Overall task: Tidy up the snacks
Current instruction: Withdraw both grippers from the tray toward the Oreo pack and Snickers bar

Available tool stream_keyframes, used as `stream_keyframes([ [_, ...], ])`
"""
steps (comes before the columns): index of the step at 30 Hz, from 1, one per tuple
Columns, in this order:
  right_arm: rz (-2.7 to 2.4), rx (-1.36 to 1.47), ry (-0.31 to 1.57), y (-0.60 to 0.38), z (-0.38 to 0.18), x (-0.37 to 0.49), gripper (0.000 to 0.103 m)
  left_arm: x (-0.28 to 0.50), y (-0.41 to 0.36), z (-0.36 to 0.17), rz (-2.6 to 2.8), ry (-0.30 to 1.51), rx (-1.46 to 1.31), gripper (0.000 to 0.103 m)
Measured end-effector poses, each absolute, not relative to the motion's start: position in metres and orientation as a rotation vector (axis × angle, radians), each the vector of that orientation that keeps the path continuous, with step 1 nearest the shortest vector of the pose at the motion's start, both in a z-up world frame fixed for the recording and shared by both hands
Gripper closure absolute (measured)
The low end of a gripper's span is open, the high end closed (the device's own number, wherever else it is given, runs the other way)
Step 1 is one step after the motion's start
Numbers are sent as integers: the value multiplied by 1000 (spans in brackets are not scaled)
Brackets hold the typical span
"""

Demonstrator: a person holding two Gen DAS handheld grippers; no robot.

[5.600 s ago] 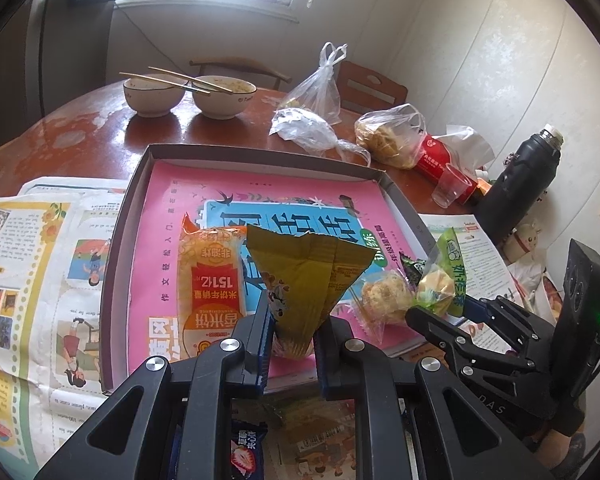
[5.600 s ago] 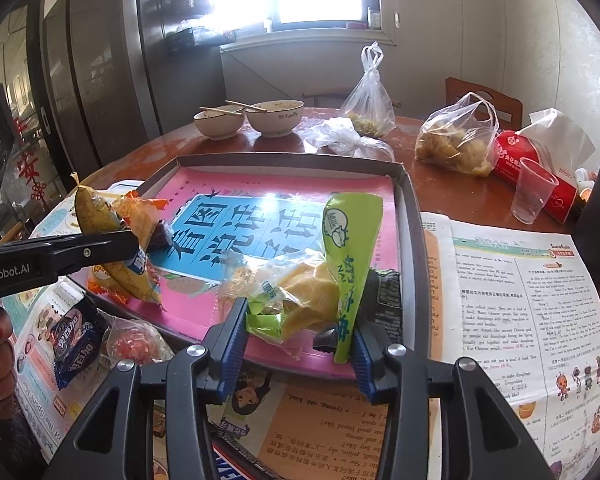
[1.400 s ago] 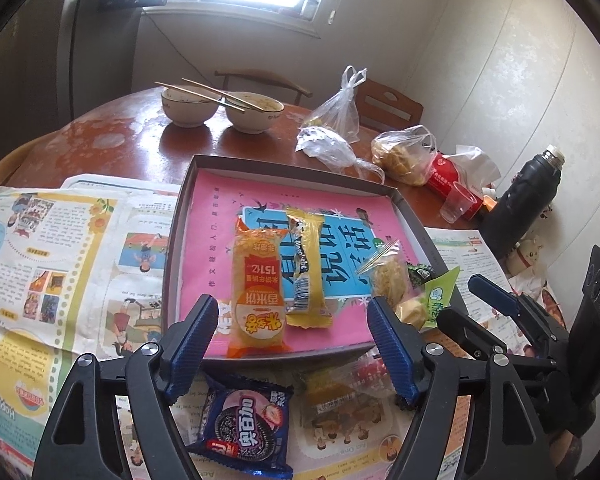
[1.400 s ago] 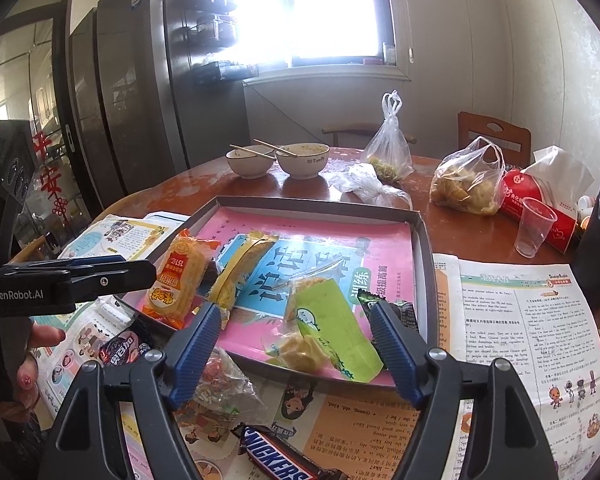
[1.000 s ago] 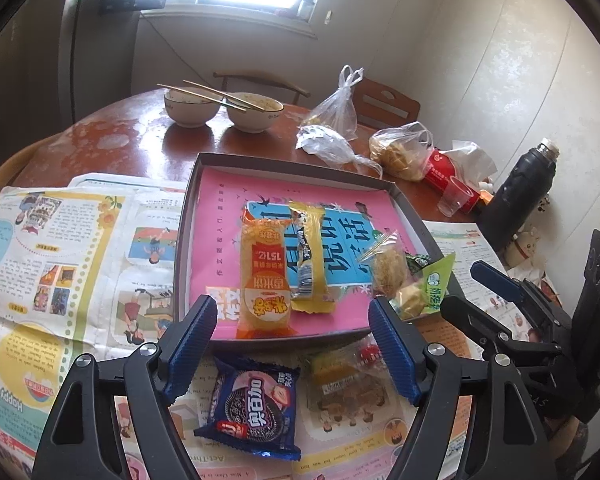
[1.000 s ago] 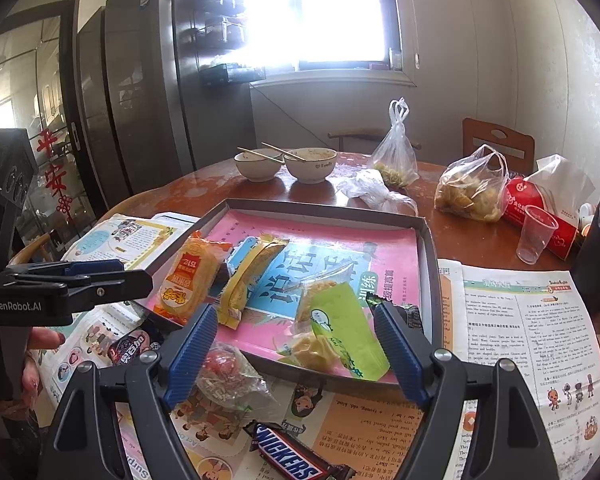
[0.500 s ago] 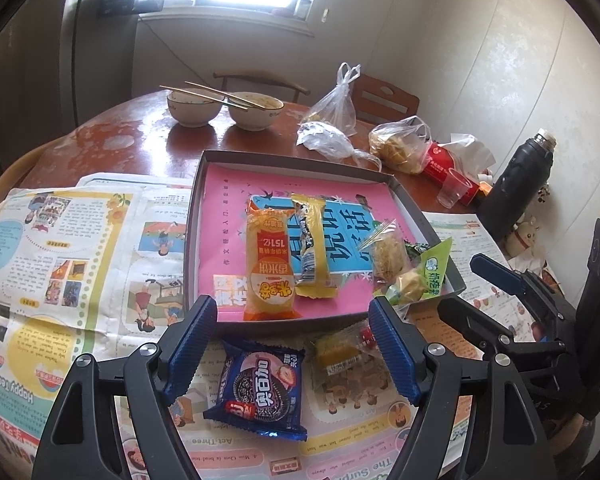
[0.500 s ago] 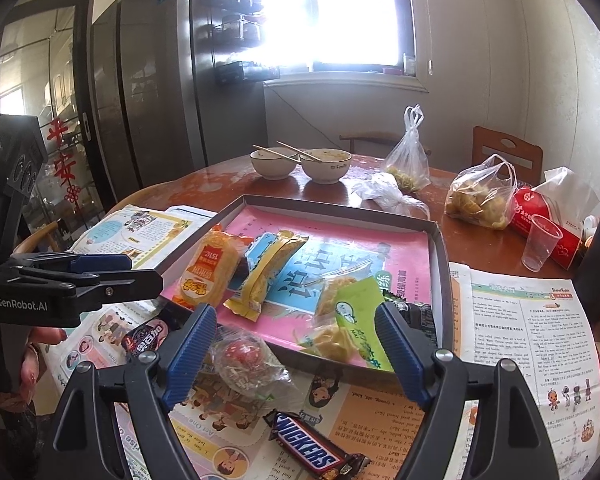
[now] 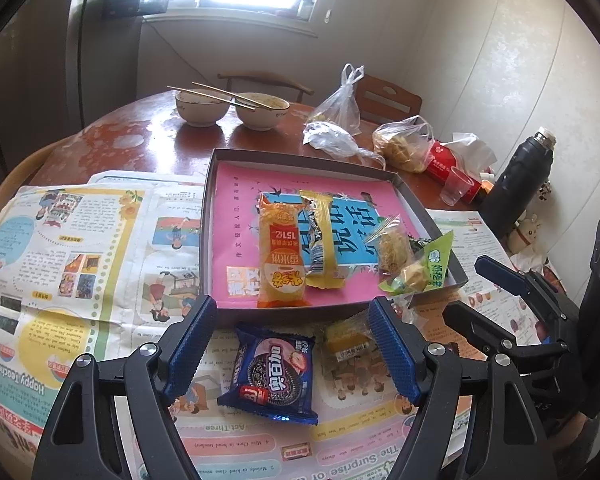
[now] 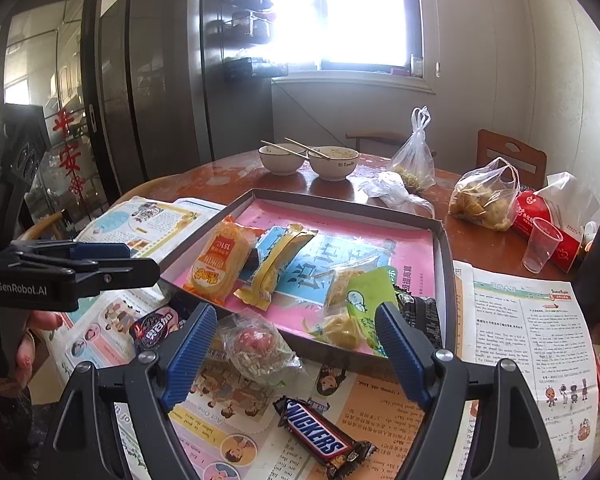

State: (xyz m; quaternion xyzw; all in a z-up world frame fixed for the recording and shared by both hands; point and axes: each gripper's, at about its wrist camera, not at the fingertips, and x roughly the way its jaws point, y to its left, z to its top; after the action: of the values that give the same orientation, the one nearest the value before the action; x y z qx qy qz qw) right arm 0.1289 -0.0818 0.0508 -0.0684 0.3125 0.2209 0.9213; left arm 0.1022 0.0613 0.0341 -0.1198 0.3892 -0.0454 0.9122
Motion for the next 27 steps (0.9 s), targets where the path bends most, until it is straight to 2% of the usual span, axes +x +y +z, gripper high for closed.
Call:
stream_keyframes([
  [27,459,-223,695,-72,32,118,22,88,60,10,-88,881,-209,24],
])
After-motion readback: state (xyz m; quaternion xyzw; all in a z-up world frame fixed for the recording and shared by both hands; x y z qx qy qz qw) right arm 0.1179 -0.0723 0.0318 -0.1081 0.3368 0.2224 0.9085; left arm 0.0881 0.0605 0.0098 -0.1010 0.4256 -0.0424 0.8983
